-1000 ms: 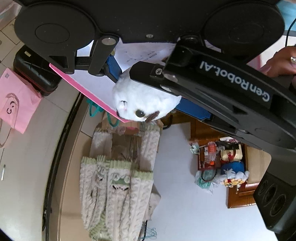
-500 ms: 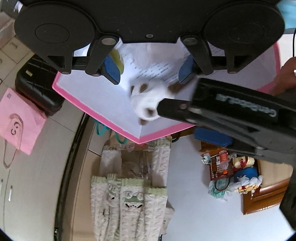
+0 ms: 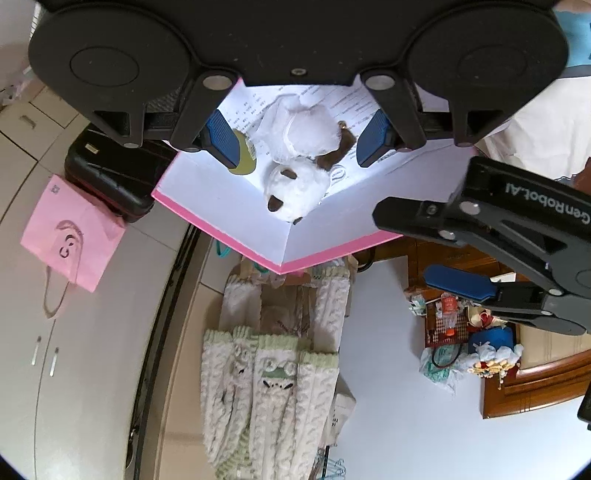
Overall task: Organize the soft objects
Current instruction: 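Open the left tool to release the plush toy into the box, then move the right tool toward the floral pink cloth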
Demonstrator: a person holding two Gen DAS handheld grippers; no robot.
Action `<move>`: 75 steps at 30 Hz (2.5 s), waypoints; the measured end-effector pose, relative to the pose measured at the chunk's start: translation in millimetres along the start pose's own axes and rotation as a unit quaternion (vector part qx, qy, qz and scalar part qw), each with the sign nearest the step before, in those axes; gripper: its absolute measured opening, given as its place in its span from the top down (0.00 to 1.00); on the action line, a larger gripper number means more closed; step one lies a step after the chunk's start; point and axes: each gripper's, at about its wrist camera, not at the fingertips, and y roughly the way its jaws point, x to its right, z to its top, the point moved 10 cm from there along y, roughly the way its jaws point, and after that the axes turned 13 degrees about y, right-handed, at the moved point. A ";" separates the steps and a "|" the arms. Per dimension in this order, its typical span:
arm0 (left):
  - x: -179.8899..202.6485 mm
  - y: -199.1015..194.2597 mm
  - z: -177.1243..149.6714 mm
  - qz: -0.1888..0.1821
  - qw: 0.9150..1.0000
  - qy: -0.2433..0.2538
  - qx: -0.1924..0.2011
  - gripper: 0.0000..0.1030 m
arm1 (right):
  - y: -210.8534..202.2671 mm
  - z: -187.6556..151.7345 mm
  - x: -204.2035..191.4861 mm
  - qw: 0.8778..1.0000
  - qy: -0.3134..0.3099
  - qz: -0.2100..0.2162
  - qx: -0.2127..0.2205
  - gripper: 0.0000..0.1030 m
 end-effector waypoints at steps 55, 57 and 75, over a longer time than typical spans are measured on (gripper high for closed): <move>237.9 33.3 -40.9 -0.087 0.986 0.139 -0.037 0.17 | -117.6 -130.1 160.4 0.991 0.109 -0.049 0.054 0.26; 238.3 44.5 -43.9 -0.078 0.988 0.122 -0.047 0.18 | -105.2 -131.1 174.8 0.990 0.121 -0.050 0.051 0.26; 252.6 100.1 -48.8 0.117 0.979 0.157 -0.055 0.37 | -21.4 -115.9 216.6 0.997 0.078 0.026 0.010 0.26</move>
